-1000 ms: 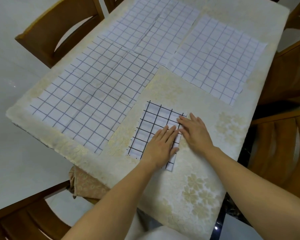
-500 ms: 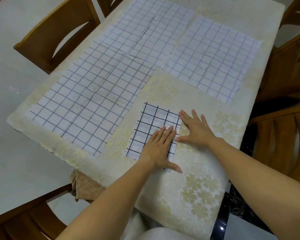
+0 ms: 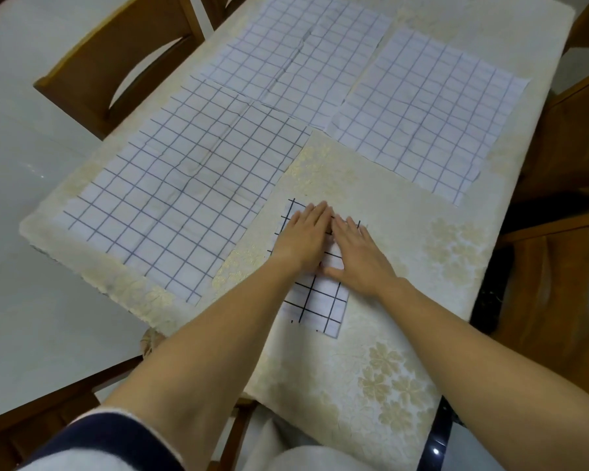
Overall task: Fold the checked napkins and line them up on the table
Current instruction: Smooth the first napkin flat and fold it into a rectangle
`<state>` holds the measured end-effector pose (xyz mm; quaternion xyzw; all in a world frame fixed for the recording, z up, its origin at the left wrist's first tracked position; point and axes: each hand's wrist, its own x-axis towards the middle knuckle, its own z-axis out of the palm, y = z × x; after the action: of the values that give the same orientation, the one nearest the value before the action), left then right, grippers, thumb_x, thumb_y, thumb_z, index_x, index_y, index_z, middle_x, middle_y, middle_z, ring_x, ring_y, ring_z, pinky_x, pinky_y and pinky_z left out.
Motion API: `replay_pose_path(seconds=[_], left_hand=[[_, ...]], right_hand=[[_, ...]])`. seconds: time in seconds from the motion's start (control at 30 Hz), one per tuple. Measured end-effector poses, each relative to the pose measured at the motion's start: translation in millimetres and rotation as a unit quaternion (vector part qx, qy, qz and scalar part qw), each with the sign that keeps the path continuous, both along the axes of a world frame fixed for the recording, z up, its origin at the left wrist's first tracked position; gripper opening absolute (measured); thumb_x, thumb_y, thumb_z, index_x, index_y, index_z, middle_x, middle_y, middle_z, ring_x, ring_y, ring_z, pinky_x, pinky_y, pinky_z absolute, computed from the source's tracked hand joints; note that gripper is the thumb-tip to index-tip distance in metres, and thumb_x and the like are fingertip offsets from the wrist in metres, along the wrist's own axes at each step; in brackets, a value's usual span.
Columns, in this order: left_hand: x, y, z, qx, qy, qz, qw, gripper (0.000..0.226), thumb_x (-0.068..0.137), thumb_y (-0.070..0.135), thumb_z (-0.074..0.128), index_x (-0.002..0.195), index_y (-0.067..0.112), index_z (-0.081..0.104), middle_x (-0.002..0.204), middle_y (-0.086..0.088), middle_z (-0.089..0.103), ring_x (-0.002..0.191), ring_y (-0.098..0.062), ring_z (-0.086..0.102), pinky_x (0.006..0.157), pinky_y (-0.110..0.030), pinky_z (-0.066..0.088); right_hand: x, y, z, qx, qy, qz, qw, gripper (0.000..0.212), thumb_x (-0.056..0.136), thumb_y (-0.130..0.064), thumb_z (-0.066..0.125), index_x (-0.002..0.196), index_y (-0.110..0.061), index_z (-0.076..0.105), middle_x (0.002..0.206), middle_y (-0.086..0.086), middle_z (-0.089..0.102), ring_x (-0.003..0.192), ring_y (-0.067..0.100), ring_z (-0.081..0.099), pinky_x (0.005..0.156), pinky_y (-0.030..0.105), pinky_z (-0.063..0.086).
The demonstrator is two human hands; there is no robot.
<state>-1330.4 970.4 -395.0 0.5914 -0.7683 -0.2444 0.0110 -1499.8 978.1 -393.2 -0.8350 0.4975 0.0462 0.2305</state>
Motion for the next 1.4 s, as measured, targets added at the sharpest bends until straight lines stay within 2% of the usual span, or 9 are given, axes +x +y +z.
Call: replay_pose_path(seconds=[0.17,0.47,0.57,0.63,0.87,1.0,1.23,1.33,1.4], left_hand=[[33.5,1.3,-15.0,0.016,-0.076,0.004,0.997,0.101,0.085,0.087,0.020,0.163,0.032,-0.014,0.169,0.012,-0.021,0.156,-0.015,-0.020,0.128,-0.043,-0.009],[39.0,-5.4,0.1,0.059,-0.107,0.029,0.992,0.132,0.075,0.082,0.061,0.161,0.025,-0.021,0.167,0.002,-0.031,0.155,-0.027,-0.025,0.127,-0.052,-0.008],[25.9,-5.6,10.3,-0.001,-0.085,0.025,0.996,0.127,0.077,0.077,0.066,0.164,0.021,-0.008,0.169,-0.006,-0.027,0.156,-0.034,-0.021,0.127,-0.054,-0.004],[17.9,-1.0,11.5,-0.031,-0.052,-0.045,0.997,0.118,0.080,0.072,0.069,0.165,0.025,0.003,0.171,-0.005,-0.019,0.157,-0.032,-0.015,0.128,-0.054,0.001],[4.8,21.8,-3.8,0.000,-0.074,-0.159,0.985,0.115,0.078,0.063,0.077,0.164,0.038,0.006,0.173,-0.003,-0.009,0.159,-0.034,-0.007,0.128,-0.054,0.001],[-3.2,19.2,11.3,-0.031,-0.126,-0.230,0.964,0.122,0.071,0.069,0.078,0.163,0.041,0.003,0.172,-0.002,-0.015,0.157,-0.036,-0.013,0.125,-0.055,-0.006],[-25.7,2.2,38.9,-0.058,-0.117,-0.322,0.938,0.065,0.087,0.061,0.067,0.145,0.039,0.048,0.172,0.006,0.010,0.159,-0.028,-0.009,0.126,-0.051,-0.010],[-25.4,4.8,34.2,-0.067,-0.037,-0.302,0.950,0.034,0.092,0.052,0.066,0.119,0.031,0.065,0.152,0.005,0.050,0.156,-0.026,0.022,0.127,-0.047,-0.002],[-23.3,9.3,31.7,-0.079,-0.014,-0.275,0.958,0.019,0.098,0.041,0.062,0.108,0.026,0.066,0.122,0.004,0.067,0.134,-0.025,0.051,0.124,-0.041,0.015]], right_hand=[[-16.2,3.4,-8.7,0.032,0.053,-0.024,0.998,0.139,0.063,-0.098,0.044,0.158,-0.018,-0.018,0.164,-0.003,-0.028,0.151,0.020,-0.027,0.125,0.042,-0.010],[-30.1,16.7,6.2,0.059,0.069,-0.079,0.993,0.150,0.057,-0.097,0.055,0.158,-0.016,-0.020,0.163,0.003,-0.031,0.150,0.027,-0.029,0.124,0.048,-0.011],[-21.5,48.1,8.4,-0.008,-0.024,-0.223,0.975,0.118,0.072,-0.073,0.071,0.157,-0.008,0.021,0.164,0.014,0.019,0.150,0.030,0.016,0.123,0.041,0.019],[-10.7,70.4,8.4,-0.068,-0.025,-0.309,0.948,0.075,0.084,-0.062,0.067,0.136,-0.011,0.051,0.136,0.012,0.051,0.124,0.030,0.041,0.103,0.037,0.036],[13.7,80.9,5.1,0.054,-0.010,-0.405,0.913,0.033,0.087,-0.052,0.070,0.091,-0.020,0.067,0.109,0.006,0.056,0.104,0.026,0.056,0.090,0.036,0.048],[-5.3,65.8,15.8,0.121,-0.067,-0.318,0.938,0.032,0.092,-0.038,0.068,0.074,-0.018,0.049,0.083,0.005,0.059,0.075,0.022,0.055,0.062,0.034,0.041],[-51.3,48.2,43.0,0.254,-0.055,-0.128,0.957,0.033,0.094,-0.032,0.069,0.078,-0.022,0.041,0.067,-0.005,0.044,0.058,0.012,0.037,0.055,0.025,0.030],[-63.3,37.9,45.2,0.248,-0.026,-0.077,0.965,0.033,0.089,-0.026,0.074,0.073,-0.022,0.045,0.067,-0.006,0.048,0.058,0.010,0.040,0.058,0.025,0.033],[-70.6,31.0,44.4,0.239,-0.039,-0.100,0.965,0.024,0.087,-0.028,0.077,0.076,-0.025,0.057,0.071,-0.008,0.057,0.061,0.007,0.050,0.061,0.024,0.039]])
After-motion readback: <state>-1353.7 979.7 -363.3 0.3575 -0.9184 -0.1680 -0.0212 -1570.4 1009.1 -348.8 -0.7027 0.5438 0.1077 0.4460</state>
